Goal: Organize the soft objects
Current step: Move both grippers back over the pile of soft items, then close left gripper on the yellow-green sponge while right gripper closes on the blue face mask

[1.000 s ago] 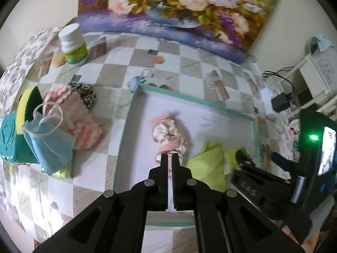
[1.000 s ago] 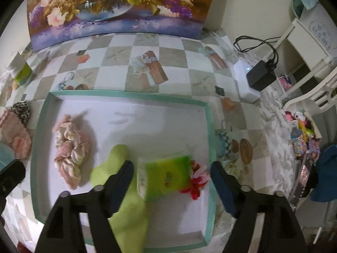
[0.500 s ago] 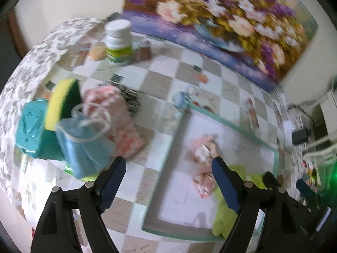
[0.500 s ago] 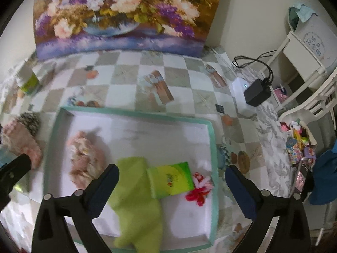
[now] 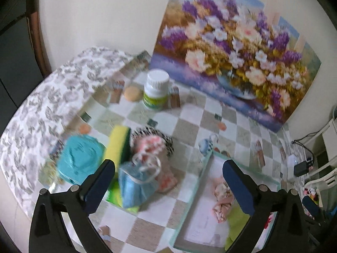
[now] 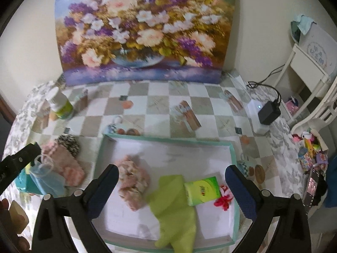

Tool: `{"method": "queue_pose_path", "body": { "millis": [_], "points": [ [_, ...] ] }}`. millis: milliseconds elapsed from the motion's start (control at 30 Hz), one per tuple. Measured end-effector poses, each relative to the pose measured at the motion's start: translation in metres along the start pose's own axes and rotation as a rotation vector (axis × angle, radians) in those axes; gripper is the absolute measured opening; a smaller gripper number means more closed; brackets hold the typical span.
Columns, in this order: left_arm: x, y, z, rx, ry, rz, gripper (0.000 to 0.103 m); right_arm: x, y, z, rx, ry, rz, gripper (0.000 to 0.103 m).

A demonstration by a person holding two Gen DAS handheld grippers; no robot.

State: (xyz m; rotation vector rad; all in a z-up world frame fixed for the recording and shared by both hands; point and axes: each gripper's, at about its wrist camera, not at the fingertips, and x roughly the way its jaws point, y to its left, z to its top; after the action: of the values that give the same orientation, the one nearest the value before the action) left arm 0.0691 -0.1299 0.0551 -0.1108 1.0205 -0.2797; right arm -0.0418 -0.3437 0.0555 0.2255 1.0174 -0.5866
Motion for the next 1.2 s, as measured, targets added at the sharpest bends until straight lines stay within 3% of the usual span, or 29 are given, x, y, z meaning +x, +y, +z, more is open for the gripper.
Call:
{"method": "queue_pose_path", "body": {
  "millis": [200, 433, 733, 967, 1200],
  "points": [
    [-0.021, 0.031, 0.014, -0.016, -0.079, 0.021, 0.103, -0.013, 0.024, 0.006, -0.027, -0.033, 0.05, 0.103],
    [-0.029, 0.071, 0.025, -0.058, -0.144, 0.044, 0.103, -0.009, 0.073, 0.004, -0.092, -0.035, 0.168, 0.103],
    [-0.016, 0.109, 0.031, -0.094, -0.116, 0.068, 0.103, 0.005, 0.135, -0.006, -0.162, -0.001, 0.288, 0.103],
    [0.002, 0.105, 0.029, -0.038, -0.038, 0.033, 0.103, 0.019, 0.167, -0.018, -0.198, 0.058, 0.372, 0.102],
    [0.017, 0.107, 0.027, -0.017, 0.019, 0.042, 0.103, 0.032, 0.193, -0.031, -0.259, 0.114, 0.416, 0.091]
  ]
}}
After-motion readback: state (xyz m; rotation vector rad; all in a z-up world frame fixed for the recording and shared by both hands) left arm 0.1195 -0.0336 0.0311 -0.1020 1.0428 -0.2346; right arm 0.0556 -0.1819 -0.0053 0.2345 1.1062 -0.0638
